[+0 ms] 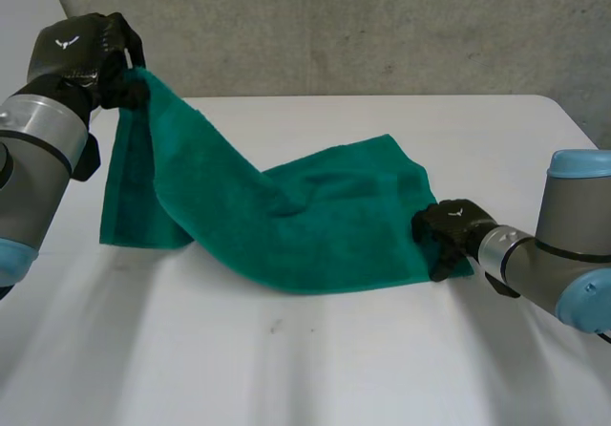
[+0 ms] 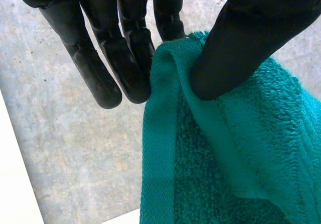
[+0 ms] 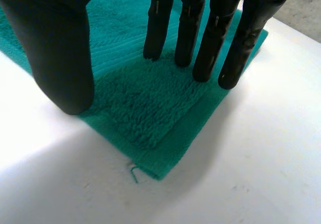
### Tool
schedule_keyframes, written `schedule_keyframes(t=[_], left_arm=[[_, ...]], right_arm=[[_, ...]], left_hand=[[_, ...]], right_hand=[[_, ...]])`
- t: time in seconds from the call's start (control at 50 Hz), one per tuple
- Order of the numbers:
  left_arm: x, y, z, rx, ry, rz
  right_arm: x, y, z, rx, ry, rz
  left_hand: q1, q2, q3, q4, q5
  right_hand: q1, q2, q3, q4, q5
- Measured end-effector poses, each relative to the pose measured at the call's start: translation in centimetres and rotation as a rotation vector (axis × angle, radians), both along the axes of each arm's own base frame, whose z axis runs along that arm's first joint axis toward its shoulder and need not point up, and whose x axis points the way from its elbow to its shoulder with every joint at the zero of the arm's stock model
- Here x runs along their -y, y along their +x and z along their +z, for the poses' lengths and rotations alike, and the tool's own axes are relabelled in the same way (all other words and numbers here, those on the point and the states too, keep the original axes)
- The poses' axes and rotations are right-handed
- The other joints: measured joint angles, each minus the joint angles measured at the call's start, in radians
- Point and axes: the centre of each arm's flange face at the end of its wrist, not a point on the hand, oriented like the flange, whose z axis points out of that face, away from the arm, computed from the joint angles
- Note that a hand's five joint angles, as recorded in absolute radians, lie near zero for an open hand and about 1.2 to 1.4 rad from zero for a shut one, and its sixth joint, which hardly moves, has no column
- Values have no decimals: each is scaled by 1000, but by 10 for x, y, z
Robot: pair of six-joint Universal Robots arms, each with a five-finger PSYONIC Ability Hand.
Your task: Fold the towel.
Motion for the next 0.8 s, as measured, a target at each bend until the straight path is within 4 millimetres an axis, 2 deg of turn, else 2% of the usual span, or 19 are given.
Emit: schedule_keyframes(t=[0.3,0.44,0.58,0.68,0.8], left_arm=[[0,-2,-3,1,8,-5],[-1,-3,-2,0,7,-8],[-1,-3,-2,1,8,-9],[-2,-3,-3,1,9,-9],[-2,-3,-2,1,8,-9]], right_arm=[[9,4,7,19,-62,2],[16,6,2,21,-93,-5],[20,5,-2,10,-94,-21],[14,1,3,1,-64,-28],[0,-3,18,-7,-16,-21]], left_hand=[[0,0,0,0,0],[0,0,0,0,0],[0,0,0,0,0],[0,0,0,0,0],[0,0,0,0,0]], right_hand=[[51,56,59,58,33],[123,149,143,141,106],[117,136,127,129,107],[34,39,23,24,26],[-21,-26,-42,-40,-40]])
